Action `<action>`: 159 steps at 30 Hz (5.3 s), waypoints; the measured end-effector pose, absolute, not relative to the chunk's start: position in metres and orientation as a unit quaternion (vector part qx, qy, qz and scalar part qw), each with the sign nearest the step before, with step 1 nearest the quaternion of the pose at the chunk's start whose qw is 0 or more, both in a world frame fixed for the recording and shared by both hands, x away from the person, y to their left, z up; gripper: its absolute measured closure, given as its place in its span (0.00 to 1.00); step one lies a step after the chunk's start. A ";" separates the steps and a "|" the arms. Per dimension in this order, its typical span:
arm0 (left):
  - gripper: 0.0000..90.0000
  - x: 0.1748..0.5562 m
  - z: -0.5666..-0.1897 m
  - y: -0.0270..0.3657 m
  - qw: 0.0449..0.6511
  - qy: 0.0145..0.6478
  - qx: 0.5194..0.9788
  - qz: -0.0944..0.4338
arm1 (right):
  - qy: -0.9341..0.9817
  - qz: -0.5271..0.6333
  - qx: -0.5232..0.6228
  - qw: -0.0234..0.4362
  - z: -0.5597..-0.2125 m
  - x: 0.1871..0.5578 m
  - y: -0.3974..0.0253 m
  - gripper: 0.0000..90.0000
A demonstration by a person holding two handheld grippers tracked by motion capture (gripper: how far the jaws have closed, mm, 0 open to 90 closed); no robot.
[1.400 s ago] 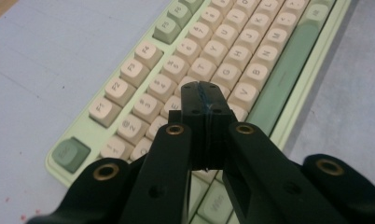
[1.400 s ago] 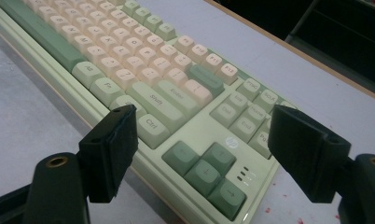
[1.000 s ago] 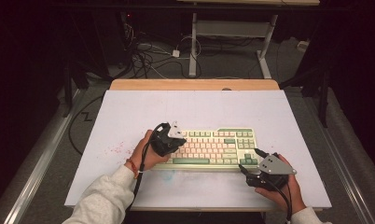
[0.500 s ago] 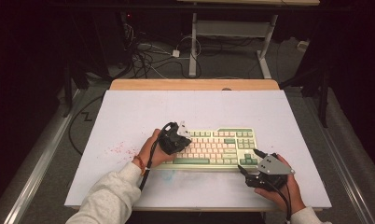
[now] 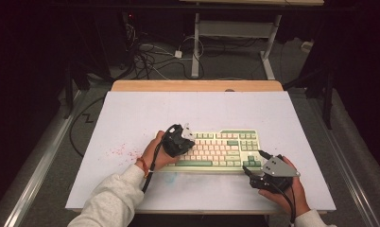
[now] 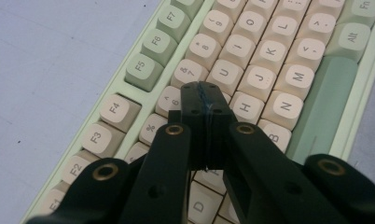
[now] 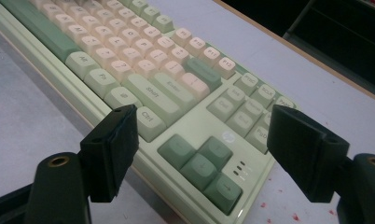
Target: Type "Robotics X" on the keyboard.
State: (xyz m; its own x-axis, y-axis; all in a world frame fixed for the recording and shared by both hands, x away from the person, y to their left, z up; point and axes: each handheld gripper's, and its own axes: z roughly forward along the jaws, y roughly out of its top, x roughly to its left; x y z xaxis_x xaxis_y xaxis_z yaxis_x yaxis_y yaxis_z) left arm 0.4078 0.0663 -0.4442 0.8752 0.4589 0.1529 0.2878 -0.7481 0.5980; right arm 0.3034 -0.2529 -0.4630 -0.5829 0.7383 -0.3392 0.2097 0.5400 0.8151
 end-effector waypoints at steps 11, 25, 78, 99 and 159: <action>0.94 0.402 -0.435 0.077 0.313 0.202 0.914 0.160 | 0.807 0.376 0.300 0.343 -0.463 0.305 -0.254 0.28; 0.48 0.379 -0.430 0.088 0.358 0.175 0.893 0.212 | 0.804 0.379 0.310 0.337 -0.464 0.306 -0.254 0.29; 0.21 0.321 -0.477 0.205 0.328 0.254 0.868 0.273 | 0.837 0.387 0.280 0.267 -0.456 0.312 -0.235 0.85; 0.21 0.319 -0.482 0.206 0.320 0.273 0.869 0.260 | 0.869 0.369 0.241 0.224 -0.445 0.369 -0.162 1.00; 0.25 0.319 -0.478 0.209 0.331 0.291 0.858 0.264 | 0.792 0.446 0.265 0.321 -0.418 0.350 -0.193 0.30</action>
